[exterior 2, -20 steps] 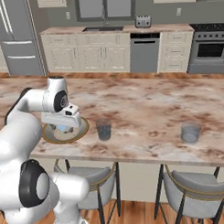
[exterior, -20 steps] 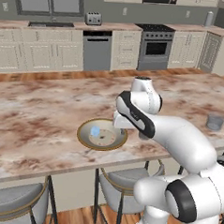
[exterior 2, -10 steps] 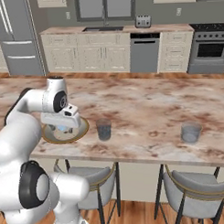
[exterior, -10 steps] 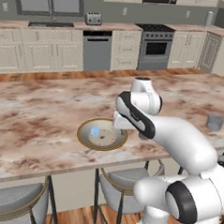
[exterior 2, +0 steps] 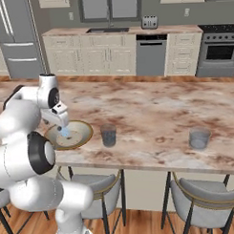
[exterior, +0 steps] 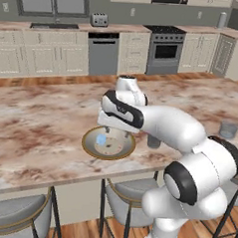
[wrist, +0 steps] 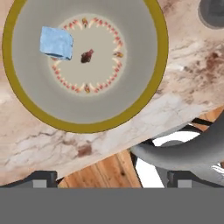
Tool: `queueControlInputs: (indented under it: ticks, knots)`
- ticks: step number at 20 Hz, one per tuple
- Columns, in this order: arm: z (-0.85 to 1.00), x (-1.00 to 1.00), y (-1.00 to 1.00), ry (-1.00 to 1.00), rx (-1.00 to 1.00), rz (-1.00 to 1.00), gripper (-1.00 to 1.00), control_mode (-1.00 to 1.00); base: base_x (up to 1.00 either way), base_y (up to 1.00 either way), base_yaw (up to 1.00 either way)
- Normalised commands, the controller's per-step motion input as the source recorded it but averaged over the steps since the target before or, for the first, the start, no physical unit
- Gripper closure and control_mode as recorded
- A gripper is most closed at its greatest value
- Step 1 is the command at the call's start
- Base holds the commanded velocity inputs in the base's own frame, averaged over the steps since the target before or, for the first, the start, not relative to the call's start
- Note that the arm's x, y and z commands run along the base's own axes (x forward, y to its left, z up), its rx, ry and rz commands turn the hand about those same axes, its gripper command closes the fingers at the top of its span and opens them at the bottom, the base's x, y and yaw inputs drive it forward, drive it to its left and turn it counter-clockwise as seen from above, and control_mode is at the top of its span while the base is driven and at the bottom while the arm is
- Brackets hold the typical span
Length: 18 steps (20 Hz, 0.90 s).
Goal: There are four ice cubes in the ice bowl. Place two ice cubes in each glass of water.
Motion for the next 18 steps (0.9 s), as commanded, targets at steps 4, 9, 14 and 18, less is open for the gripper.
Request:
queueControlInputs:
  ticks: [4, 9, 14, 18]
  knots:
    - [-0.23, 0.09, 0.35, 0.03, -0.01, -0.19, -1.0, -1.0, 0.0, 0.0, 0.0]
    - [-0.39, 0.16, 0.01, 0.0, -0.12, -0.15, -1.0, -1.0, 0.0, 0.0, 0.0]
    - [-0.07, 0.36, 0.0, -0.03, -0.16, -0.13, -1.0, -1.0, 0.0, 0.0, 0.0]
    - [-0.1, 0.17, 0.0, -0.07, -0.04, -0.1, -1.0, -1.0, 0.0, 0.0, 0.0]
